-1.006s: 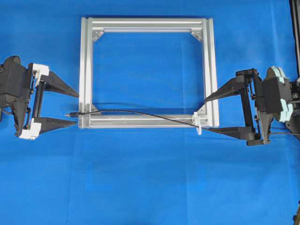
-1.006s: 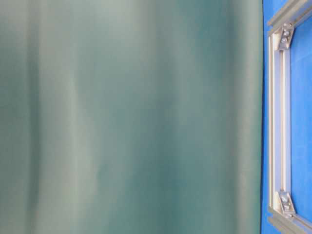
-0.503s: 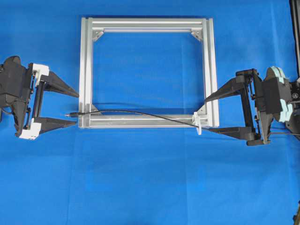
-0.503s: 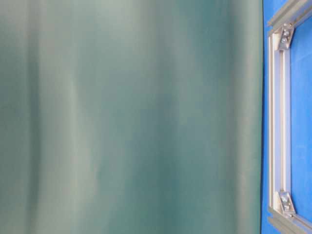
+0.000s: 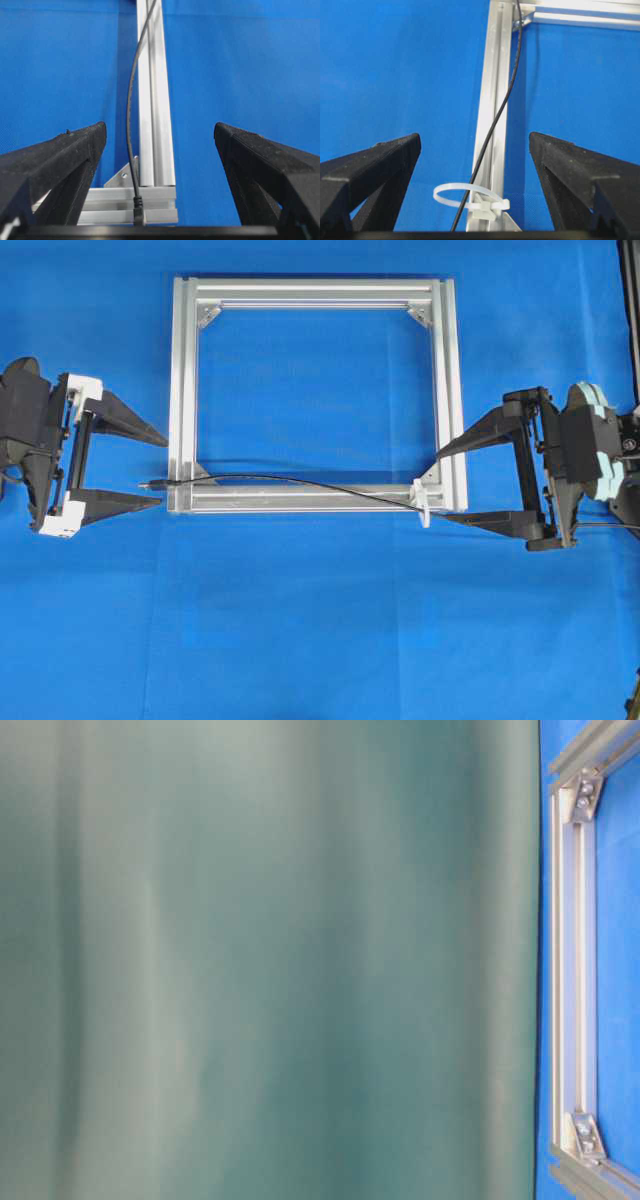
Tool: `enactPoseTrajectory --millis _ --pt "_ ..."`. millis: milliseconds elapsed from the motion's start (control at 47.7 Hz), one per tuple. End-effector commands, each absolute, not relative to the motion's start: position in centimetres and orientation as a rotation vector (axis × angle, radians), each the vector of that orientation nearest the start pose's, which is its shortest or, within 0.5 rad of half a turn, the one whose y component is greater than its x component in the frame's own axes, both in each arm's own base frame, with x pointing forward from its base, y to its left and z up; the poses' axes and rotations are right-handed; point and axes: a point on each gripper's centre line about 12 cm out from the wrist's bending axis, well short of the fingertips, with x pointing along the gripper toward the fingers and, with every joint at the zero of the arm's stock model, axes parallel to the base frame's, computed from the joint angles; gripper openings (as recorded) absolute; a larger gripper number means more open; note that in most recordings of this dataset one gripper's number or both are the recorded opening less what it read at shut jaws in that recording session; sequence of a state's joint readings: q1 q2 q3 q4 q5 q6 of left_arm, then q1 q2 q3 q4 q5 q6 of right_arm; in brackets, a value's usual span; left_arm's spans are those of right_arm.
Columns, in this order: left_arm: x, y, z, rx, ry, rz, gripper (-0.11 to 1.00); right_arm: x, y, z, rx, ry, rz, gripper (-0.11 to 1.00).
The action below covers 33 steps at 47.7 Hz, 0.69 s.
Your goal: Insert the wire through the string loop located on the right side.
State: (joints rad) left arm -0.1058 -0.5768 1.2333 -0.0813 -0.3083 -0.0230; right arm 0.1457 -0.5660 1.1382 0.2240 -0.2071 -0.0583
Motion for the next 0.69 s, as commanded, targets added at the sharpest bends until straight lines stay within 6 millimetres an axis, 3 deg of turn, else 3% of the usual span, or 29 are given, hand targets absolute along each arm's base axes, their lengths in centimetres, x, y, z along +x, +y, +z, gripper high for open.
enactPoseTrajectory --millis 0,671 --pt "23.58 -2.15 19.30 -0.074 0.330 -0.062 0.90 25.39 3.10 21.64 0.123 0.346 0.069 0.93" --pt "23.55 -2.15 19.21 -0.076 0.338 -0.062 0.90 25.39 3.10 21.64 0.123 0.346 0.069 0.93"
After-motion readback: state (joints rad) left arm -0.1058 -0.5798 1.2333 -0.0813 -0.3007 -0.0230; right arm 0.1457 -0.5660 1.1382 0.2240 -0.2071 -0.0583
